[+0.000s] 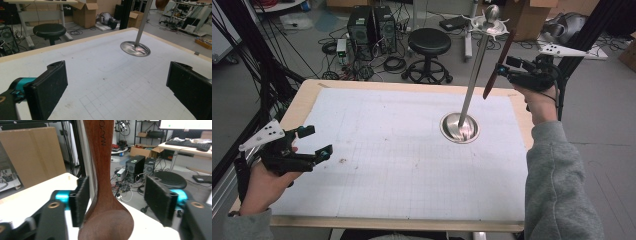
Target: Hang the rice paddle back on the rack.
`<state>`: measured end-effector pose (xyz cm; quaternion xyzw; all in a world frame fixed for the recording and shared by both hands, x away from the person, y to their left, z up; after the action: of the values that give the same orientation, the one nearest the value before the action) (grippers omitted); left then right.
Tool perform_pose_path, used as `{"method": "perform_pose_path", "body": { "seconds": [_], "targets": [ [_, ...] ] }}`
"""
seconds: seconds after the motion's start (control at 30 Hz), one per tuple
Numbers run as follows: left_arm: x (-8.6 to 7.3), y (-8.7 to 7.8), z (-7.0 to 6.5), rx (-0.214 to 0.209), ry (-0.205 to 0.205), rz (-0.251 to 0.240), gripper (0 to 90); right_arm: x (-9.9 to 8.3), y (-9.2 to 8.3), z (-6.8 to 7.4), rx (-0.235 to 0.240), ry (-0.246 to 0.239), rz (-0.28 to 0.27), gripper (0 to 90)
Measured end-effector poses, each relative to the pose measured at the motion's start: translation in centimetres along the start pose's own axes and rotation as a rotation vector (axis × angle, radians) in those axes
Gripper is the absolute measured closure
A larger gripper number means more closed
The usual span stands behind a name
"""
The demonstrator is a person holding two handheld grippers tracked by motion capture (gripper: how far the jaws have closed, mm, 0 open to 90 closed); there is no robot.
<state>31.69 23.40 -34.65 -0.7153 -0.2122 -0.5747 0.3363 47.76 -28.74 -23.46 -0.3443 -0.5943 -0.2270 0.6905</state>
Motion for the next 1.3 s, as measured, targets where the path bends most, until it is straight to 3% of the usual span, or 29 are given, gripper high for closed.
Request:
{"method": "perform_pose_path", "body": {
  "seconds": [0.27,0.67,1.0,1.3],
  "targets": [
    [0.1,0.2,0.0,-0.002,-0.005,-0.005,3.9,-0.7,0.2,0.3,-0.049,-0.013,0.029,0.1],
    [0.6,1.0,-0.4,-0.025,0.006,-0.014,4.0,-2.3,-1.8,0.4,-0.067,0.005,0.001,0.1],
    [0.9,2.1,-0.2,-0.037,0.004,-0.022,4.0,-5.6,-3.3,0.5,-0.068,0.026,0.035,0.2],
    [0.8,3.1,0.3,-0.040,-0.011,-0.019,3.9,-7.6,-4.6,1.3,-0.111,0.046,0.005,0.2]
  ]
}}
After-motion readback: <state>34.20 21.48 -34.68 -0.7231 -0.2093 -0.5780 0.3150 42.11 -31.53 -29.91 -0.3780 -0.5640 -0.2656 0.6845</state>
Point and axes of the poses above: each handheld gripper's, and its own axes: y roughly forward along the jaws, x roughly out of its top, z roughly to its left, the point moved 7 cm from there along y, roughly forward along the jaws
